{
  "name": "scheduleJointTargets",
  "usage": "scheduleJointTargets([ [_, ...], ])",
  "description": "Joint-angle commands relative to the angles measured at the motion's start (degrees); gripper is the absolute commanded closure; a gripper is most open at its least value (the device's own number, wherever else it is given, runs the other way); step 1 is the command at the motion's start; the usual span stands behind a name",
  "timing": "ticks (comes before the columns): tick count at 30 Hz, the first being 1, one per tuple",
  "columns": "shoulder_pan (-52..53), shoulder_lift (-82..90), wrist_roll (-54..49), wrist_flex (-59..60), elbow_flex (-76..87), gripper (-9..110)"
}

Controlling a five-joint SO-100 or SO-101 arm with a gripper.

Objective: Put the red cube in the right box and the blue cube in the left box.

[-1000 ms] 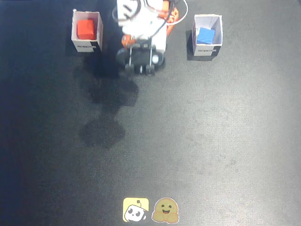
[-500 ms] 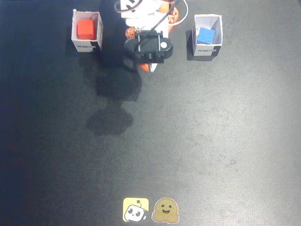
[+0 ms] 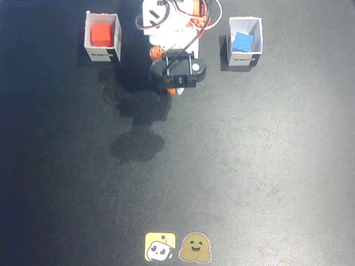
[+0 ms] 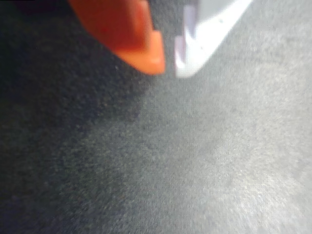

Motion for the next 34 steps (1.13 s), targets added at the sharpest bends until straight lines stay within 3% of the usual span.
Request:
scheduleJointTargets([
  [1, -0.4, 0.6, -1.3, -0.3, -0.4, 101],
  [34, 1.0, 0.6, -4.7, 2.6, -0.3, 101],
])
